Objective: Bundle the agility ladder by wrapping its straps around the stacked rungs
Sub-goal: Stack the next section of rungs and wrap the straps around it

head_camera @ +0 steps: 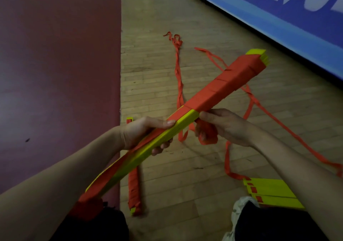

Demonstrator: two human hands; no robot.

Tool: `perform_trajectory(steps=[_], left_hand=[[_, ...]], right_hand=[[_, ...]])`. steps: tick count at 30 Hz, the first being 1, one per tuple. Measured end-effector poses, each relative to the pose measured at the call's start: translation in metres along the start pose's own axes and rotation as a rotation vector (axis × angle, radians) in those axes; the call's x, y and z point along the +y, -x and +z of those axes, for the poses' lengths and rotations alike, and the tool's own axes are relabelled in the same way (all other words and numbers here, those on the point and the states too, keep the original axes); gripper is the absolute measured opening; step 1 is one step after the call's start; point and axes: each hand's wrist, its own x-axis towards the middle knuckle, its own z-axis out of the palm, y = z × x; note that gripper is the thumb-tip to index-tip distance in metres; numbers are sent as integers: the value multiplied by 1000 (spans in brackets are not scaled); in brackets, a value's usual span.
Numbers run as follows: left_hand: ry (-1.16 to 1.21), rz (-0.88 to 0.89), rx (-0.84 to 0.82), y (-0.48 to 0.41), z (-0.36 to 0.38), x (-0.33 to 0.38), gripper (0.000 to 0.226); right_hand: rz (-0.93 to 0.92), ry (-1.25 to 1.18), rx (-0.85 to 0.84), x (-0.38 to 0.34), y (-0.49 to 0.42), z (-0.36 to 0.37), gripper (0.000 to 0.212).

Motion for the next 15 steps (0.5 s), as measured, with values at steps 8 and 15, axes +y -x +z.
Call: perform_trajectory(steps=[8,15], left_hand=[[-52,1,123,-1,-6,2,66],[13,75,174,-6,-9,0,47]], right_hand=[[93,-11,64,3,3,-3,15],[39,58,183,5,3,4,4]])
